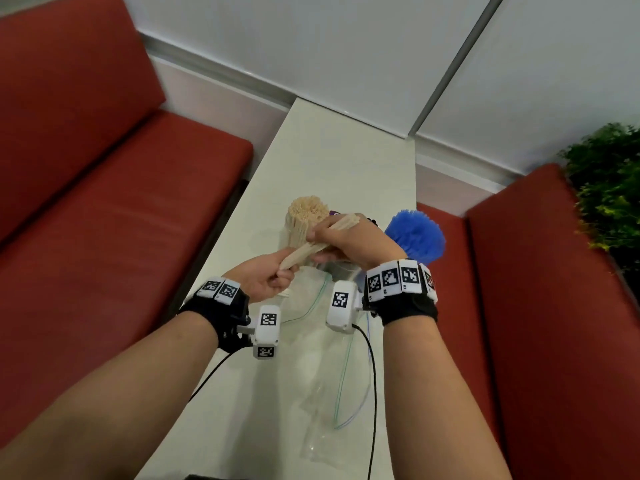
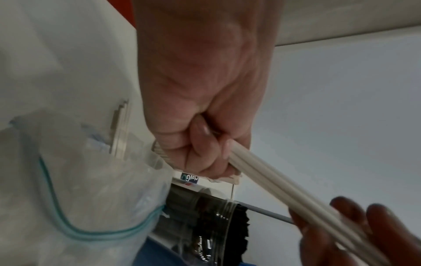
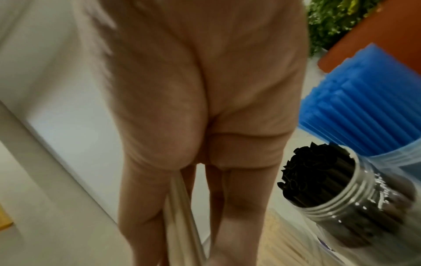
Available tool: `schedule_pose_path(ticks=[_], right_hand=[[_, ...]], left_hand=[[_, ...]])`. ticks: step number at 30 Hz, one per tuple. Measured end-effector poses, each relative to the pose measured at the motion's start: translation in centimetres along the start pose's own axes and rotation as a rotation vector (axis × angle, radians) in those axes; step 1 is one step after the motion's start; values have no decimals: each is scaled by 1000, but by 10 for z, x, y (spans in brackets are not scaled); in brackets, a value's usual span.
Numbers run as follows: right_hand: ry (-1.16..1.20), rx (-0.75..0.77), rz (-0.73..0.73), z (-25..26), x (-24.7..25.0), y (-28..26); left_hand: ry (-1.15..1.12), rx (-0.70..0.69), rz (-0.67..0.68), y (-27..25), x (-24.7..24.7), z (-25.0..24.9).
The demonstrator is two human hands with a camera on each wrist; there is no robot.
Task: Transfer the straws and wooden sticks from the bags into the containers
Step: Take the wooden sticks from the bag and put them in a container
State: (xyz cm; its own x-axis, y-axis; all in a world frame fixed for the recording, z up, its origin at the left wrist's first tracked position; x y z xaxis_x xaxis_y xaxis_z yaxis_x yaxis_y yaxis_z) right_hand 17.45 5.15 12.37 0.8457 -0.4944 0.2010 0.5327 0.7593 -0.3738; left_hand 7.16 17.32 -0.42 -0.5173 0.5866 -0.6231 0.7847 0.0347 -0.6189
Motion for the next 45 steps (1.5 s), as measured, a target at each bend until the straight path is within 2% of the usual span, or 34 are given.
schedule_pose_path(ticks=[2,4,6,8,10,11,15,18,21,24,30,34,36,38,40,41,45], right_hand=[[-58,-30,22,4,6,12],[-119,-34,-13,9,12,27],[-176,-41,-78,16,19,43],[-239,-40,-128,23,24,58],[-308,-36,-157,28,27,70],[-337,-34,-169,31,29,75],[-376,-26,-213,32,30,88],[-377,-17,-221,28,30,94],[-370,-1,-228,28,33,98],[-374,9,-241,25,33,102],[-427,-65,-253,-4,12,107],[-407,-82,-284,-14,5,108],[-462,-8,-314,-13,5,105],[-504,100,-422,-10,4,101],[-561,226,-540,-10,-3,96],[-605,278,-543,-11,-9,95],[-895,268,-285,-30,-36,91]], left_hand=[[37,-30,-34,12,2,2],[153,-47,-159,27,6,5],[423,-93,-339,41,12,8],[887,-166,-438,50,20,11],[1319,-221,-413,59,26,17],[1457,-220,-381,64,29,21],[1837,-120,-264,77,29,38],[2036,-41,-288,79,27,48],[2202,-26,-297,81,28,56],[2274,-19,-280,83,30,61],[2176,49,-266,79,38,68],[2237,48,-278,75,38,72],[2263,60,-312,71,40,75],[2282,105,-326,66,43,75],[2223,147,-312,63,45,71],[2180,169,-301,61,44,68],[2120,206,-270,44,48,56]])
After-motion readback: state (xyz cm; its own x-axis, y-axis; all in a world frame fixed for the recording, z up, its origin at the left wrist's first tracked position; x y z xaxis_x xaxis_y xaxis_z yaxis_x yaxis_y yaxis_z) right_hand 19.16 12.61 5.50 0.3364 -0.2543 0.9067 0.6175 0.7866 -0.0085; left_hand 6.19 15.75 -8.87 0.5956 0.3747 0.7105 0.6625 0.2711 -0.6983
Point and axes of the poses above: each hand's wrist, its own y-axis towards the middle knuckle, its own x-axis out of the back of the hand, z = x × y, the point moved 1 cm from there along y, towards the middle knuckle, and after that the axes turned 2 degrees about x, right-handed, at the moved point
